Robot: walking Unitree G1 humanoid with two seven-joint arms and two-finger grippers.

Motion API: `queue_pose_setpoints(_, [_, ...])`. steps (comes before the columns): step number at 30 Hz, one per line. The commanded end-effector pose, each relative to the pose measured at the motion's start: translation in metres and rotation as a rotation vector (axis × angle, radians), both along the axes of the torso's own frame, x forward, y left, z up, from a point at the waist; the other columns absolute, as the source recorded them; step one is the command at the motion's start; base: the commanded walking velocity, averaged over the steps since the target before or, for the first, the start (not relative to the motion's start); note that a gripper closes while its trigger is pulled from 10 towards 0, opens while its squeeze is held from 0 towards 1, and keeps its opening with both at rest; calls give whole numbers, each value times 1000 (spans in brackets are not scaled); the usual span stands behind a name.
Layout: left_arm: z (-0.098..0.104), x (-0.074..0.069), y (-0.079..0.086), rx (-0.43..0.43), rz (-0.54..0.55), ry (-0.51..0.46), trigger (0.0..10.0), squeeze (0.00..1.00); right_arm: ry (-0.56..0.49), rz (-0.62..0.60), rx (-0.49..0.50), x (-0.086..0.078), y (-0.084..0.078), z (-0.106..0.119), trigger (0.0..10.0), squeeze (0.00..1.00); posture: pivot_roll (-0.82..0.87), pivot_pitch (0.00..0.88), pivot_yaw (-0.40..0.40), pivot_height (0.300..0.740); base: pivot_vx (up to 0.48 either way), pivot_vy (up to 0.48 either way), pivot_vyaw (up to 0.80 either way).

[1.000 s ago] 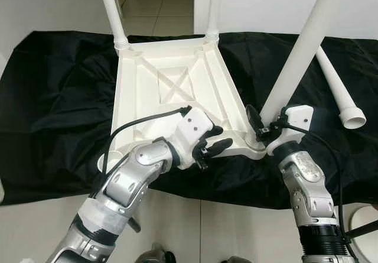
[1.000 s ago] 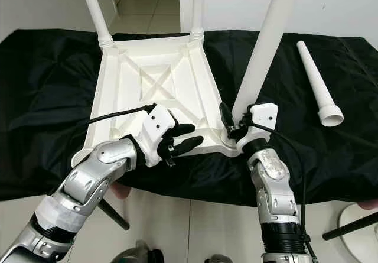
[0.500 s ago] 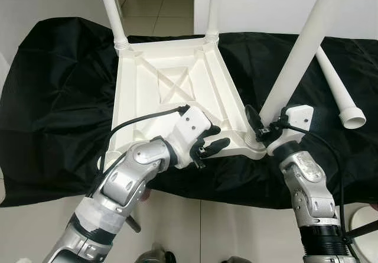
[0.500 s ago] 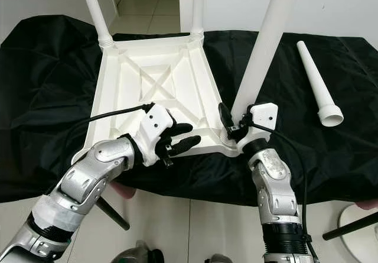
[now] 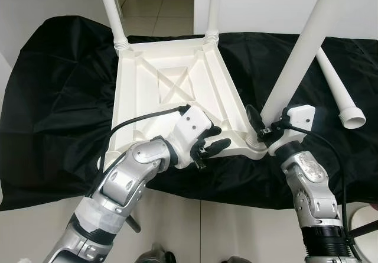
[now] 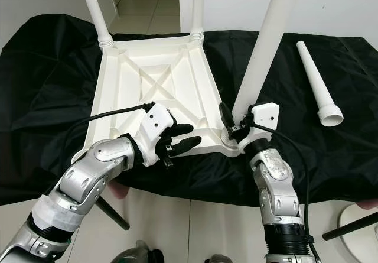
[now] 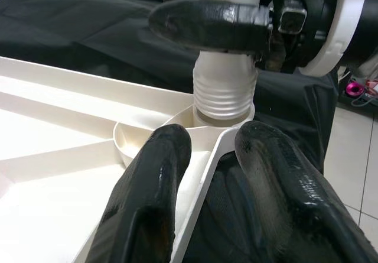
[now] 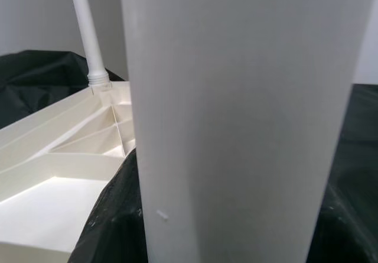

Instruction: Building children table

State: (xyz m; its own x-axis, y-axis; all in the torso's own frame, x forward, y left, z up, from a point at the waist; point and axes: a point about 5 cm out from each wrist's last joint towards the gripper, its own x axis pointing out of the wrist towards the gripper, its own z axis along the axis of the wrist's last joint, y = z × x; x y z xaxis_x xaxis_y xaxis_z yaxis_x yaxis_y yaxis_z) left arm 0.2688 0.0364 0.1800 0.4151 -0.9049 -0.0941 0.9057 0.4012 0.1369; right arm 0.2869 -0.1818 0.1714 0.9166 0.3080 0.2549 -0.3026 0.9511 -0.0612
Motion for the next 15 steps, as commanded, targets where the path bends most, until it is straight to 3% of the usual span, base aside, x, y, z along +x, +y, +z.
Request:
queue_pose_setpoints(1, [3, 1, 2, 7, 13, -9, 10000, 0, -22, 20, 14, -2, 3, 4, 10000, 0, -34, 17, 73, 740, 0, 0, 0])
queue_pose_setpoints(15, [2, -3, -1, 8, 7, 1, 10000, 0, 61, 11, -27, -2, -2, -21, 10000, 0, -36, 13, 70, 740, 0, 0, 0])
